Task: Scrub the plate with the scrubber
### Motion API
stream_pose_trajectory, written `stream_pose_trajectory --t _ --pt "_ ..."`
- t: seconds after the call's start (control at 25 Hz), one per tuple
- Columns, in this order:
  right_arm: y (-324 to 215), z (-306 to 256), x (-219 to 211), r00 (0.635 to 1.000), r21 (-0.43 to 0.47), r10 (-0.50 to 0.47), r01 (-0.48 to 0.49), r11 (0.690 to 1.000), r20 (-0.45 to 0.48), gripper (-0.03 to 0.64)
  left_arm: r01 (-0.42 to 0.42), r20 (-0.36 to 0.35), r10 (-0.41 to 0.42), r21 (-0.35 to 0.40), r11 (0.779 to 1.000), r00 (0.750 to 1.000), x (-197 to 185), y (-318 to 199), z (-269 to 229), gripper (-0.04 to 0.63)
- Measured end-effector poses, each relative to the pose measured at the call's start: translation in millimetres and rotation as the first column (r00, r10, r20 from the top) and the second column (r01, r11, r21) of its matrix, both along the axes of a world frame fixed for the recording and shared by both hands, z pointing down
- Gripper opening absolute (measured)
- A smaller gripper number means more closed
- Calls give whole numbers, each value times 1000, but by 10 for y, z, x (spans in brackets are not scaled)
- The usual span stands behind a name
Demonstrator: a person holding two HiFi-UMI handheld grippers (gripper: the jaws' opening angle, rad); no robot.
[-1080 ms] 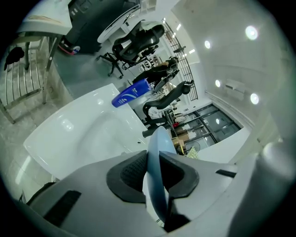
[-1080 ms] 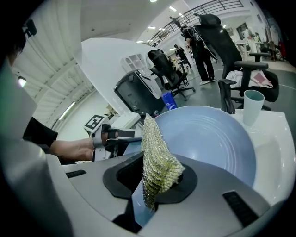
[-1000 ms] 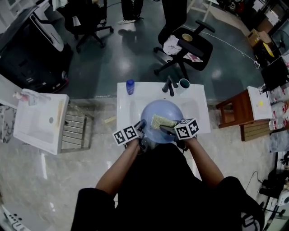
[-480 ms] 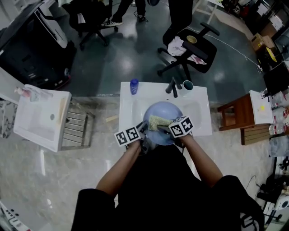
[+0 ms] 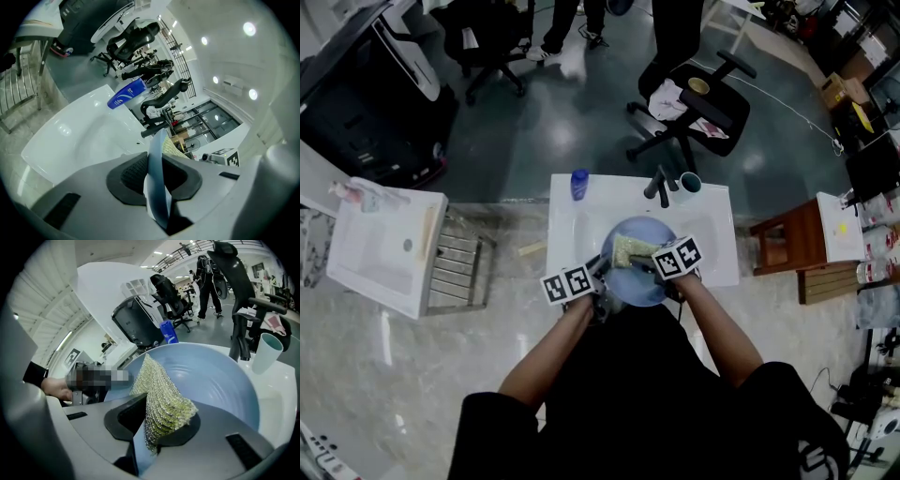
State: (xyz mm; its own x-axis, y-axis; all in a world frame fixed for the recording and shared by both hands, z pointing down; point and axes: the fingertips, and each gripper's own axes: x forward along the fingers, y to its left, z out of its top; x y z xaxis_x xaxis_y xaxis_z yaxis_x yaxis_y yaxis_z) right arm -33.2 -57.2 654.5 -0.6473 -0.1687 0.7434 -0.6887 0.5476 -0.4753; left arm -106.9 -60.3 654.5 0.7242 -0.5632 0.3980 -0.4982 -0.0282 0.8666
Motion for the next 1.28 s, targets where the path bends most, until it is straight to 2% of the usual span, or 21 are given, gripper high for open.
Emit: stream_pose_trajectory --t 0.36,0.6,0.92,1.08,1.28 --pt "-264 -36 366 992 54 120 -118 992 -40 67 3 -55 -3 -8 1000 998 58 15 -32 64" --pt "-371 -38 725 973 97 219 -211 973 -80 67 -5 -76 5 -1 1000 997 93 50 -64 69" --pt "-375 -24 981 947 148 298 -281 948 -117 66 -14 -93 14 8 1000 996 111 116 -82 72" --pt "-342 -122 925 954 181 293 -276 944 -70 66 2 -85 -2 -1 1000 996 66 129 -37 71" --pt "-80 -459 475 981 192 182 -193 962 72 63 20 -90 -19 10 1000 996 20 82 -50 67"
